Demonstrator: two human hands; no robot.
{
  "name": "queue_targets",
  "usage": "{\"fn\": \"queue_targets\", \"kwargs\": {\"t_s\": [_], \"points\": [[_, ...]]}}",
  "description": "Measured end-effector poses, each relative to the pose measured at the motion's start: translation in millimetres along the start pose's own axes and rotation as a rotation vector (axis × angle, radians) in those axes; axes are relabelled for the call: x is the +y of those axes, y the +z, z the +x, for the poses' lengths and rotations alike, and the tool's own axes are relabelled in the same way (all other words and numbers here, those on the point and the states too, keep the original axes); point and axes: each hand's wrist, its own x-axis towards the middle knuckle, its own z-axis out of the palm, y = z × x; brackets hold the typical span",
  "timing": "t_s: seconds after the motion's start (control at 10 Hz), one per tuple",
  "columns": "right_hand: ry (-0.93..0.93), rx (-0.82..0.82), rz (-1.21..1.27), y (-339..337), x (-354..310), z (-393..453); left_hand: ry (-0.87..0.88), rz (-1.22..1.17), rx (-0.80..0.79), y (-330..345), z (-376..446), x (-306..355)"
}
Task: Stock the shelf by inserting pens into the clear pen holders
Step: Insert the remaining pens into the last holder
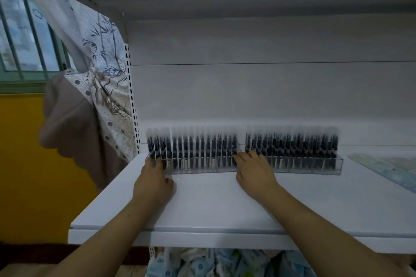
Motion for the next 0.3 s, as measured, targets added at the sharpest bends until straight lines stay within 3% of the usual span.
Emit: {"fn": "queue_targets", "kwargs": {"t_s": [0.2,0.3], "points": [[0.006,-0.092,0.051,-7.0,-4.9,-3.7,0.009,0.077,-0.167,-6.3,19.9,-3.1],[0.042,-0.066,0.091,-18.4,-7.6,-10.6,0.020,0.076,-0.119,-5.3,20.2,4.5]]}}
